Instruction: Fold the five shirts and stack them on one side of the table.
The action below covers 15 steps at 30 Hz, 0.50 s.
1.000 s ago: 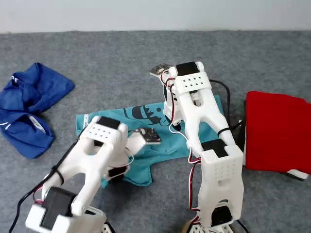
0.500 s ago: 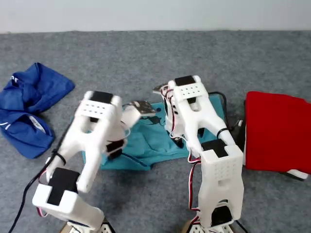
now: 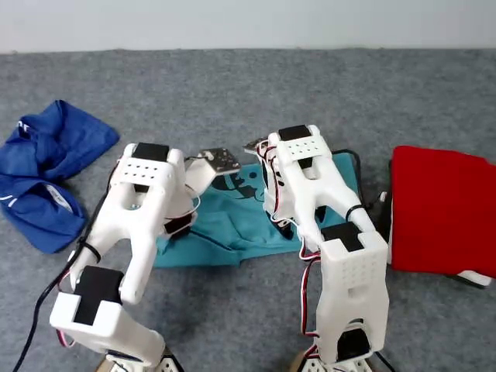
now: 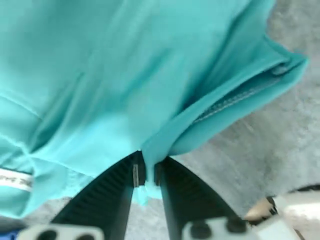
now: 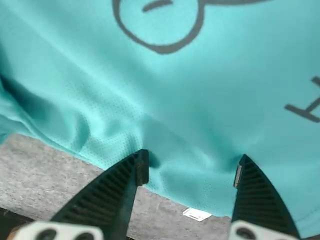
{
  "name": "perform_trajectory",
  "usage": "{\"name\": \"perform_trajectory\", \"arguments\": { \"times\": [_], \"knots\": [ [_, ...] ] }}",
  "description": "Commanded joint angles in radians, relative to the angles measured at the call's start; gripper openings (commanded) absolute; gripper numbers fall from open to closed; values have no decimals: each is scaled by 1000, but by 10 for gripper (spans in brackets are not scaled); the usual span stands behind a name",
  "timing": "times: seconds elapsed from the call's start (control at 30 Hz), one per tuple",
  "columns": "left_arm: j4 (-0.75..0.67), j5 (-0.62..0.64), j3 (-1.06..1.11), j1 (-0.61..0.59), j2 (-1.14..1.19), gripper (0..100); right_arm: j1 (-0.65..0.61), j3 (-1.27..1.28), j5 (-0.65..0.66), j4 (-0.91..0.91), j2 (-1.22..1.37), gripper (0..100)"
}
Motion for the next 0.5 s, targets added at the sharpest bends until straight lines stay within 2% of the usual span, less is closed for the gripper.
{"name": "perform_trajectory", "arguments": {
  "times": [0.0,0.23,0.47],
  "knots": [
    [-18,-12,-61,-8,-6,33,4,0,-12,-7,-56,281],
    [-38,-8,-117,-17,23,33,4,0,-12,-7,-56,281],
    [29,3,-298,-41,262,33,4,0,-12,-7,-56,281]
  ]
}}
